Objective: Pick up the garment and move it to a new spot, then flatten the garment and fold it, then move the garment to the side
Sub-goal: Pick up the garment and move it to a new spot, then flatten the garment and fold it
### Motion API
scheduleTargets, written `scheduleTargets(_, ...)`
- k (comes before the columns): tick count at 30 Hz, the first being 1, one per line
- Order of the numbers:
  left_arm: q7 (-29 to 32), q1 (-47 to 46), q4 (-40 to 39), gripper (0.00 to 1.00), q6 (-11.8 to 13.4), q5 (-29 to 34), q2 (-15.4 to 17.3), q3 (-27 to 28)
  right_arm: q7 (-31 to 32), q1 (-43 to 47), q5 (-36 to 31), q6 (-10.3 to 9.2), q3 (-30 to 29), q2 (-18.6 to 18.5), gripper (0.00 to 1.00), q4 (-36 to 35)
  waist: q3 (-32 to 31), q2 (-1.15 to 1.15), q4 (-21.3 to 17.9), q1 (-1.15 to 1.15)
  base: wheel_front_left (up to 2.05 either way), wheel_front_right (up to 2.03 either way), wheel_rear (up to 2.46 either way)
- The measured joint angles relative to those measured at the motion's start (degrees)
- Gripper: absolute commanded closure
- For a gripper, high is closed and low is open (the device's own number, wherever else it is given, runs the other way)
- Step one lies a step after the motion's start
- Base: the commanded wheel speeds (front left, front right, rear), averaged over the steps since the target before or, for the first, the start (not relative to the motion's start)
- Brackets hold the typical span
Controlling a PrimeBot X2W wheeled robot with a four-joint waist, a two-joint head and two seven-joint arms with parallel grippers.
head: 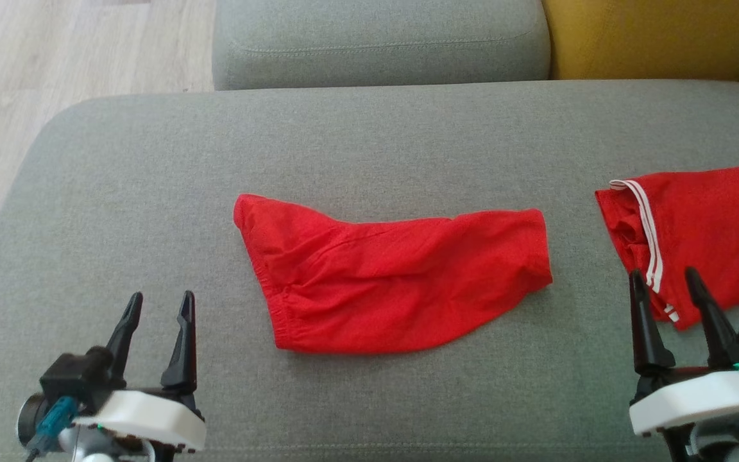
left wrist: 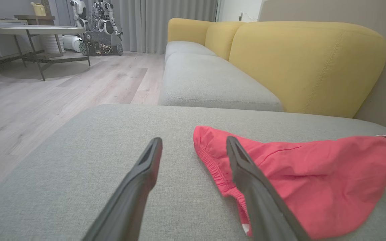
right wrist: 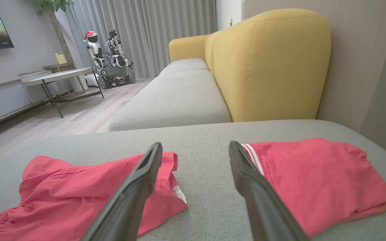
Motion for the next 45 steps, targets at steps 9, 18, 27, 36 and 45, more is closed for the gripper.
scheduleTargets(9, 0.65, 0.22, -0.75, 0.0, 0.43, 0.0, 0.27, -0.49, 0.08, 0.01, -0.08, 0.0, -0.04, 0.0, 0.0, -0.75, -0.17, 0.0, 0.25, 0.0, 0.0, 0.0, 0.0)
scheduleTargets(18, 0.73, 0.21, -0.74, 0.0, 0.49, 0.01, 0.33, -1.48, 0.13, 0.01, -0.08, 0.0, -0.4, 0.0, 0.0, -0.96, -0.07, 0.0, 0.45, 0.0, 0.0, 0.0, 0.0)
scheduleTargets(27, 1.24, -0.01, -0.74, 0.0, 0.32, 0.41, 0.37, -2.37, 0.13, 0.01, -0.08, 0.0, -0.52, 0.0, 0.0, -1.3, 0.88, 0.0, 0.42, 0.0, 0.0, 0.0, 0.0)
scheduleTargets(36, 5.64, -7.63, 7.65, 0.0, -5.53, -1.69, -2.16, -7.86, 0.13, -1.18, -0.07, 0.0, 0.85, 0.01, 0.0, -1.63, 5.0, 0.0, -0.18, 0.0, 0.0, 0.0, 0.0)
scheduleTargets(45, 7.75, -9.67, 18.79, 0.01, -10.22, -6.62, -4.91, -9.49, -0.25, -3.12, 0.03, 0.0, 1.02, 0.0, 0.0, -0.69, 8.49, 0.0, -2.42, 0.0, 0.0, 0.0, 0.0)
